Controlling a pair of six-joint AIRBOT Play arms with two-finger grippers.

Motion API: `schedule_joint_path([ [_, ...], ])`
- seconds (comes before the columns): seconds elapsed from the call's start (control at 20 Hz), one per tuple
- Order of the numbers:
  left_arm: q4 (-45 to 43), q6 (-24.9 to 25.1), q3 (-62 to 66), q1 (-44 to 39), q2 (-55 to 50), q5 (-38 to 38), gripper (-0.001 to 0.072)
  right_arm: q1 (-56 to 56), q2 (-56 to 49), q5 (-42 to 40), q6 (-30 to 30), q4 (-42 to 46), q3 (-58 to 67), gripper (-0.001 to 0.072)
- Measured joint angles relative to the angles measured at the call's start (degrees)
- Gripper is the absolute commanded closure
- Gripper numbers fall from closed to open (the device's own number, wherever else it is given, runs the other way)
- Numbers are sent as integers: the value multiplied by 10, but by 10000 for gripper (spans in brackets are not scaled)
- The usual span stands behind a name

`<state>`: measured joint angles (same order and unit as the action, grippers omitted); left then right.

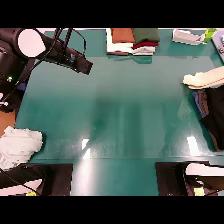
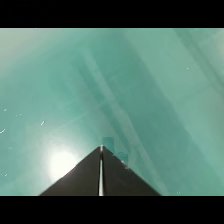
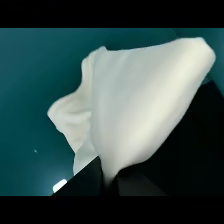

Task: Fold the shirts.

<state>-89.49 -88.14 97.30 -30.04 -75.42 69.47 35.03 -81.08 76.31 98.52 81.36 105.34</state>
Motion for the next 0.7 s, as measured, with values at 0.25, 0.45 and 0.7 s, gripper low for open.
schedule_joint_path([
  [0.25,0,-1,0,0,0,0,682,9,62,-55,6,-5,0,697],
  [0.45,1,-1,0,0,0,2,681,28,101,-47,10,-7,0,697],
  [0.7,1,0,0,0,0,5,682,85,142,38,11,-4,-21,697],
])
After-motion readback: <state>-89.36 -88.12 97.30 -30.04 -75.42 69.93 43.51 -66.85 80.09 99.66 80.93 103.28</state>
